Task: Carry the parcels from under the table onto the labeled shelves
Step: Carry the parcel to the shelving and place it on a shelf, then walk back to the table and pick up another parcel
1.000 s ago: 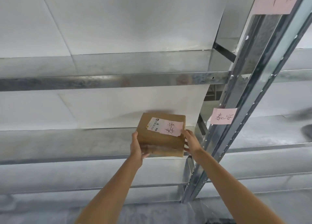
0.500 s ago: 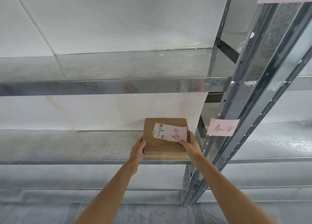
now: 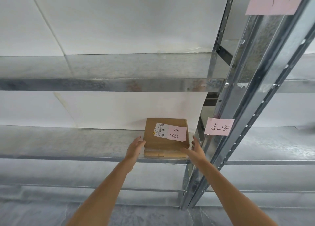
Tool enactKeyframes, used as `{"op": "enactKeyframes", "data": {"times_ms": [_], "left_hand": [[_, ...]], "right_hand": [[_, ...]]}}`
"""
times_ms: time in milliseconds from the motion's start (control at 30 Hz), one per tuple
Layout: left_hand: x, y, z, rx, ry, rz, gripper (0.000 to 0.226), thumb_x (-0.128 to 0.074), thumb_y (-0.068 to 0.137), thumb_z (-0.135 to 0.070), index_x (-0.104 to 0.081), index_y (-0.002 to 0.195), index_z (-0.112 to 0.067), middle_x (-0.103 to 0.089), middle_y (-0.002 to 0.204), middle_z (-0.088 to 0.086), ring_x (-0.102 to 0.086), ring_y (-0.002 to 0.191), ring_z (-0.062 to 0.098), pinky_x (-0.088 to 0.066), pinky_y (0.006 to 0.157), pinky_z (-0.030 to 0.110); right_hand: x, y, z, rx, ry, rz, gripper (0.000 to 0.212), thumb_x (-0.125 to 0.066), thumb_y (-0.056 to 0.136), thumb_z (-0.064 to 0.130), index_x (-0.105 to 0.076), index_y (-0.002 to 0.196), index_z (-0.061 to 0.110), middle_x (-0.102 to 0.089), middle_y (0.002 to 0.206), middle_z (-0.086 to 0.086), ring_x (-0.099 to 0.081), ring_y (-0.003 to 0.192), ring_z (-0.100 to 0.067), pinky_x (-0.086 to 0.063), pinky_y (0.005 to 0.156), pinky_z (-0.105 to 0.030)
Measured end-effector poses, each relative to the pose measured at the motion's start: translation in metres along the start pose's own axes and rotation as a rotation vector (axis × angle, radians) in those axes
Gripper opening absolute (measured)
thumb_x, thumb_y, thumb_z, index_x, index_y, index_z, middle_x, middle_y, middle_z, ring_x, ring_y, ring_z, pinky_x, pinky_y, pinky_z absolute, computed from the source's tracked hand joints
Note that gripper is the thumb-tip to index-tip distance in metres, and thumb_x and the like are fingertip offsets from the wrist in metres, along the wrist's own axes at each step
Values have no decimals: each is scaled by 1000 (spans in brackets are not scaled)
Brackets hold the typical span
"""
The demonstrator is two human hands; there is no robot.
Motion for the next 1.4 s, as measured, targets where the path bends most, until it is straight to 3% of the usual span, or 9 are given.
{"op": "enactKeyframes", "data": {"times_ms": [167,300,467,600,700,933,1133,1400], "left_hand": [[23,-27,-17,-76,19,-19,59,-54,91,-25,-34,147,-24,-41,150,7,-40,136,26,-34,113,44],[52,-44,-34,-145,6,-74,60,-58,90,-21,-37,146,-23,-42,149,8,-43,134,23,-37,100,30],[109,-64,-39,-201,29,-138,62,-62,87,-18,-40,144,-23,-44,146,6,-48,123,19,-34,89,24],[187,-88,-28,-205,121,-209,66,-64,85,-19,-38,146,-22,-41,150,6,-43,133,23,-38,106,32],[260,-107,-9,-179,245,-307,67,-63,87,-27,-34,147,-20,-39,152,8,-38,139,27,-35,113,39],[424,-172,52,-50,409,-579,68,-59,87,-35,-32,148,-22,-39,152,3,-37,139,22,-32,111,34],[542,-248,122,118,402,-772,63,-60,84,-37,-41,143,-26,-47,146,5,-47,132,25,-41,107,39],[686,-354,220,387,365,-1020,64,-61,84,-38,-42,143,-22,-48,146,7,-48,133,26,-41,107,37]], "right_hand": [[1,-21,32,132,-158,-49,87,-70,81,20,-17,150,17,-43,145,-10,-41,134,-31,-37,107,-42],[-15,-44,68,302,-350,-66,82,-72,75,16,-27,144,23,-53,127,-9,-51,121,-28,-52,93,-38],[-78,-73,110,413,-546,31,73,-65,80,21,-31,144,23,-50,138,-9,-49,122,-28,-43,99,-39],[-164,-96,140,506,-645,161,69,-62,86,27,-30,147,23,-35,153,-6,-36,138,-26,-30,111,-35],[-240,-118,158,604,-725,260,68,-60,87,33,-30,148,21,-35,153,-2,-34,140,-20,-29,112,-31],[-423,-189,185,781,-838,527,70,-56,87,40,-27,149,24,-32,155,3,-30,142,-16,-27,113,-31],[-578,-272,191,950,-898,782,71,-57,87,41,-28,148,22,-32,155,2,-33,141,-17,-30,112,-32],[-769,-393,177,1139,-962,1149,72,-57,87,40,-26,149,20,-31,156,-3,-35,141,-21,-31,113,-35]]}}
Point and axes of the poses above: each hand's wrist, its own y-axis towards the middle knuckle, its own x-axis out of the back of the hand, z = x × y, the point moved 6 cm from there along y, towards the middle knuckle
